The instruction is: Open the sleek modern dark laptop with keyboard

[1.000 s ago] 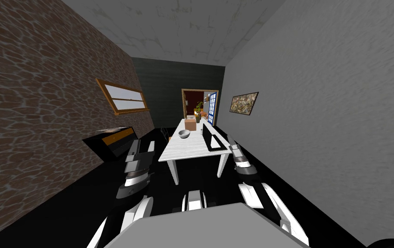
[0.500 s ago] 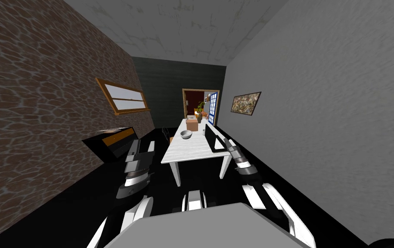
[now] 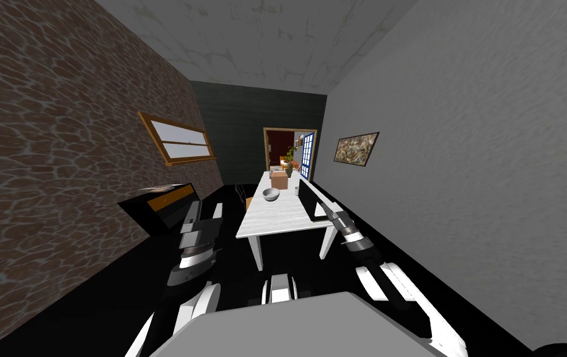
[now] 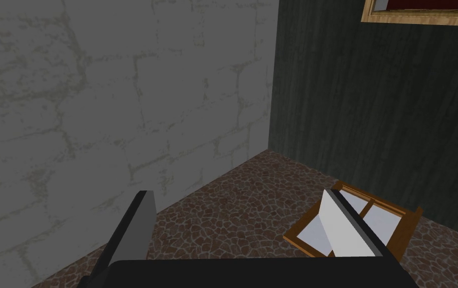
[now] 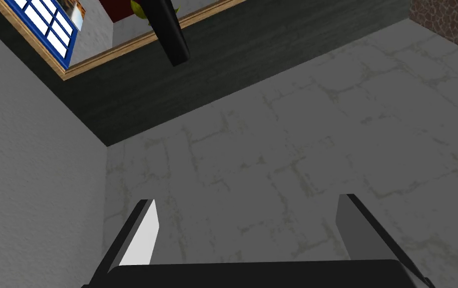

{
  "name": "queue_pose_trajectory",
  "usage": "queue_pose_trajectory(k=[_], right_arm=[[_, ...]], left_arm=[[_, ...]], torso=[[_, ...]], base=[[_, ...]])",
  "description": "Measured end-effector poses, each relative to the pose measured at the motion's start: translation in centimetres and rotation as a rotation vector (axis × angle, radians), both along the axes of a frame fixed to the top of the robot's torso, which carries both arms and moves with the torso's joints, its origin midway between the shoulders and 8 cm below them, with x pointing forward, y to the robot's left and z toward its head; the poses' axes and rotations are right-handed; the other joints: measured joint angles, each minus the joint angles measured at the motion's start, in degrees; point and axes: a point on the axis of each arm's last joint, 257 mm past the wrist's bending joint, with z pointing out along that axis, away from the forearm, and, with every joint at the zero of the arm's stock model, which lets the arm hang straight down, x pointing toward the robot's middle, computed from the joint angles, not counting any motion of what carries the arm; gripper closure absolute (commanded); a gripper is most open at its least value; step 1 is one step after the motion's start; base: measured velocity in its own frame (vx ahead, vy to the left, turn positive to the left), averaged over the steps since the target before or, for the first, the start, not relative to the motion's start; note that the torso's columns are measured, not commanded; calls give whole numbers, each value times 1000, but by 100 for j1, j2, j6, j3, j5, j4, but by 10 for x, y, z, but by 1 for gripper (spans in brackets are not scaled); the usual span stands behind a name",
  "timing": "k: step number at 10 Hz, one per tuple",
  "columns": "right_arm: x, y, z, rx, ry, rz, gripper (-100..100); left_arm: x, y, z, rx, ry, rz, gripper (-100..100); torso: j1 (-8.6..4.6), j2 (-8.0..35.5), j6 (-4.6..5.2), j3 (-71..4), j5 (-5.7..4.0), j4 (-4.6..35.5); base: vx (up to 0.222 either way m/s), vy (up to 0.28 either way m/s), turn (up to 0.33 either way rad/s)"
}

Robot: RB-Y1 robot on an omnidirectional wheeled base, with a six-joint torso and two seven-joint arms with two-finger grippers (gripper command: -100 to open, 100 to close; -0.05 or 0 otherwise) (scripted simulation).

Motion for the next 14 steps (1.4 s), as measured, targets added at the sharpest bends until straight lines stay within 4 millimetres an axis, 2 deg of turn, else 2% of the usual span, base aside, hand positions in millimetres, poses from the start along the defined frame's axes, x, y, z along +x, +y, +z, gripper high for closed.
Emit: queue_pose_trajectory(k=[7, 14], right_arm=[[10, -36, -36, -379, 79, -130, -100], [21, -95, -63, -834, 154, -264, -100]], left_arm=[[0, 0, 0, 0, 0, 0, 0], [0, 0, 0, 0, 0, 0, 0]], torso=[[4, 1, 0, 0, 1, 0], [-2, 6, 0, 4, 0, 2]], base=[[38, 76, -2], [49, 91, -3]])
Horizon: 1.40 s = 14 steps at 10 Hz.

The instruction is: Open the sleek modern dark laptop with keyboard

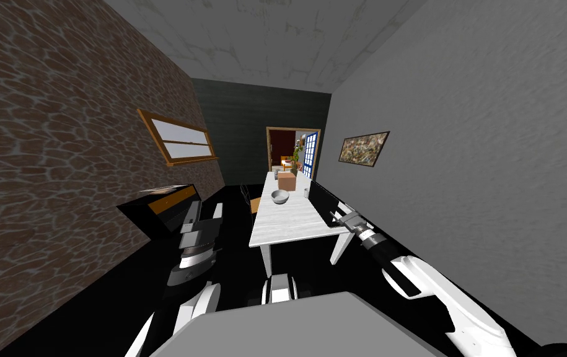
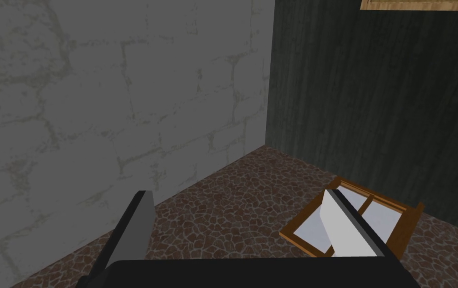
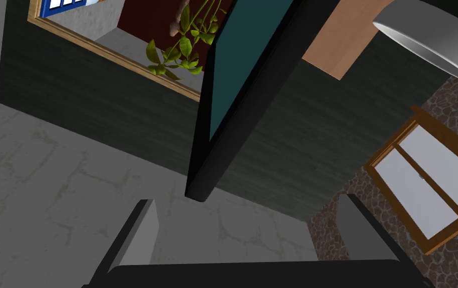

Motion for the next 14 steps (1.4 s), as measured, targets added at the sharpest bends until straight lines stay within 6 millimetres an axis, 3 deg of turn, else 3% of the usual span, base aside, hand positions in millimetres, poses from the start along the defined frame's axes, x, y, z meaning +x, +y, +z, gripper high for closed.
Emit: queue_pose_trajectory(k=[8, 10, 11, 14], right_arm=[[5, -70, -3, -472, 62, -113, -100], [4, -75, 0, -481, 63, -117, -100], [4, -76, 1, -480, 63, -118, 100], [10, -81, 6, -399, 59, -120, 100]], left_arm=[[0, 0, 0, 0, 0, 0, 0], [0, 0, 0, 0, 0, 0, 0], [0, 0, 0, 0, 0, 0, 0], [0, 0, 0, 0, 0, 0, 0]], torso=[[10, -6, 0, -4, 3, -2], [-4, -22, -1, -12, -2, -5], [-4, -9, 0, -8, -1, -4], [-47, -22, 1, -8, -38, -27]], base=[[35, 73, -3], [76, 26, 15], [11, 0, -6], [-28, -63, 48]])
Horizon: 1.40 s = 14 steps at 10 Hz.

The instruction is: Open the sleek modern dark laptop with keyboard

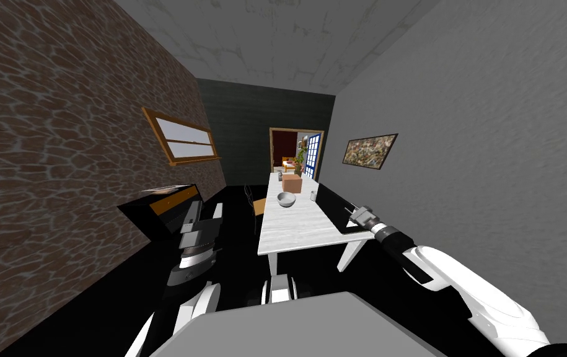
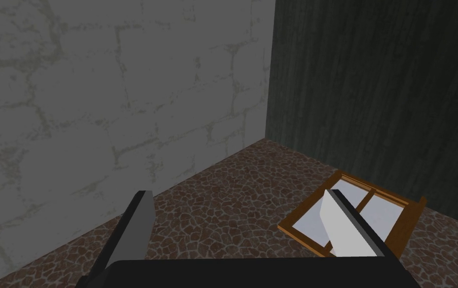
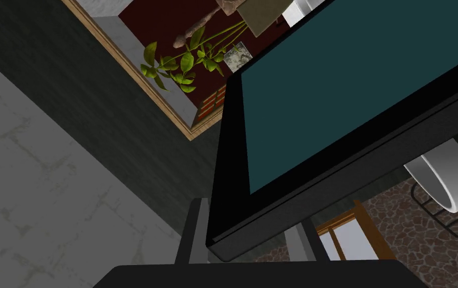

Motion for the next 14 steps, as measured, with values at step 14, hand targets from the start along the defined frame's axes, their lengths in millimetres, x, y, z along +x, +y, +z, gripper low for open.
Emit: queue_pose_trajectory(k=[14], right_arm=[[19, -38, -23, 547, 1, -42, 100]], left_arm=[[0, 0, 0, 0, 0, 0, 0]], torso=[[29, -8, -5, -4, -1, -14]], base=[[-29, -77, 35]])
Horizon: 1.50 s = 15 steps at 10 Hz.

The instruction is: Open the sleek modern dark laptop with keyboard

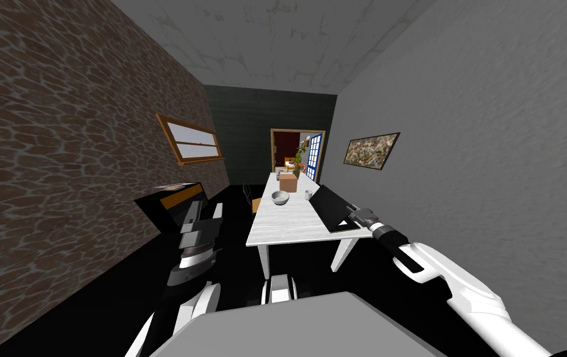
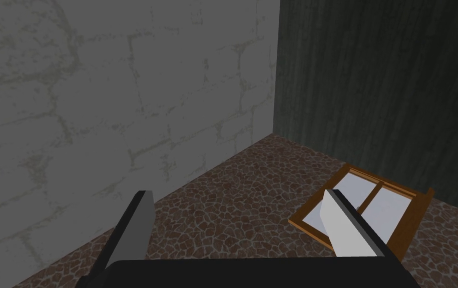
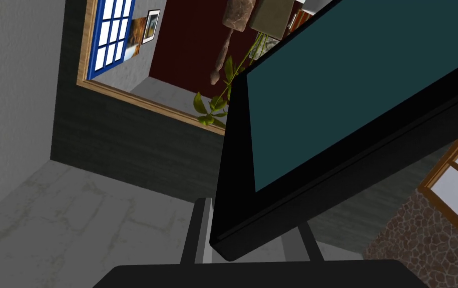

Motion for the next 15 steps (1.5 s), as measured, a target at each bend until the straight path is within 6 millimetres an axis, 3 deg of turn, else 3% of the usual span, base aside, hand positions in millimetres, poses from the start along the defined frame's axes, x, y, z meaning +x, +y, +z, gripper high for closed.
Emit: queue_pose_trajectory(k=[4, 8, 9, 15], right_arm=[[1, -8, -17, 132, 8, -18, 100], [5, -4, -47, 310, 3, -37, 100], [7, -1, -55, 352, 1, -40, -100], [6, -22, -18, 348, 0, -48, -100]], left_arm=[[0, 0, 0, 0, 0, 0, 0], [0, 0, 0, 0, 0, 0, 0], [0, 0, 0, 0, 0, 0, 0], [0, 0, 0, 0, 0, 0, 0]], torso=[[31, 1, -5, -4, 27, 17], [26, 7, -9, 0, 22, 18], [39, 8, -15, 2, 22, 16], [15, 30, 5, 11, 38, 40]], base=[[-26, -70, 22], [-28, -107, 34], [-13, -25, 16], [-3, 37, 6]])
